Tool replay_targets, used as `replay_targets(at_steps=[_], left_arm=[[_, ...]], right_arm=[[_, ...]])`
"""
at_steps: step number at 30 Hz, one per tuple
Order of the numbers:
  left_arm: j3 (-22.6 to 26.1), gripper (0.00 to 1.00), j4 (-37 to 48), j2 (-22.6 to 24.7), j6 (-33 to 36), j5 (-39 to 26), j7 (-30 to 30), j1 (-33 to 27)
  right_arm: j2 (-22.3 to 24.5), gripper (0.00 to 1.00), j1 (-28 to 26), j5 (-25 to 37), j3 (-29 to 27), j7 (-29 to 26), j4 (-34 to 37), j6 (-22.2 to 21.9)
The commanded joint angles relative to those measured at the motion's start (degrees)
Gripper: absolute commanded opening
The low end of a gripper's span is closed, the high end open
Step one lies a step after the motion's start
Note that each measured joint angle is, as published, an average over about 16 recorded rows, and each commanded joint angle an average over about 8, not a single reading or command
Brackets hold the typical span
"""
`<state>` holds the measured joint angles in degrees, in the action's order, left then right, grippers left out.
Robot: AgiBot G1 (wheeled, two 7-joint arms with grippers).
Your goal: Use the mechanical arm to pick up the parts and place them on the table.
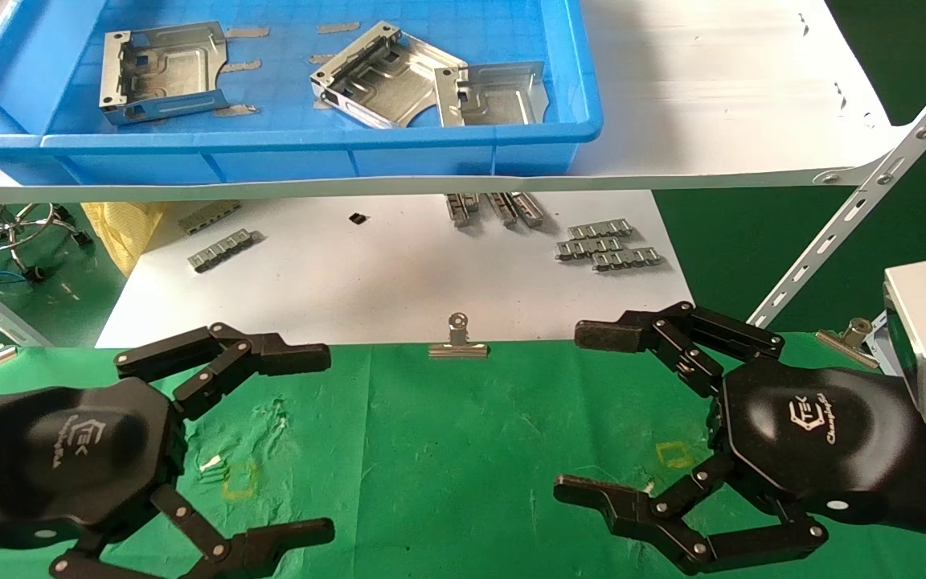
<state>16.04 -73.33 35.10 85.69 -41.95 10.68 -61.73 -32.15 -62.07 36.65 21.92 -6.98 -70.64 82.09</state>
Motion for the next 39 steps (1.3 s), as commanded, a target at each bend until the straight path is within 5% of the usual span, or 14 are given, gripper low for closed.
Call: replay_targets(at_steps=[1,4,12,39], left_arm=[[0.00,1.00,0.00,0.00,0.00,0.00,0.00,0.00],[0.00,1.00,0.00,0.00,0.00,0.00,0.00,0.00],[0.00,1.00,0.00,0.00,0.00,0.00,0.00,0.00],[0.00,1.00,0.00,0.00,0.00,0.00,0.00,0.00]], right_arm=[[0.00,1.00,0.00,0.00,0.00,0.00,0.00,0.00],[0.00,1.00,0.00,0.00,0.00,0.00,0.00,0.00],[0.00,0.00,0.00,0.00,0.00,0.00,0.00,0.00],[0.00,0.00,0.00,0.00,0.00,0.00,0.00,0.00]])
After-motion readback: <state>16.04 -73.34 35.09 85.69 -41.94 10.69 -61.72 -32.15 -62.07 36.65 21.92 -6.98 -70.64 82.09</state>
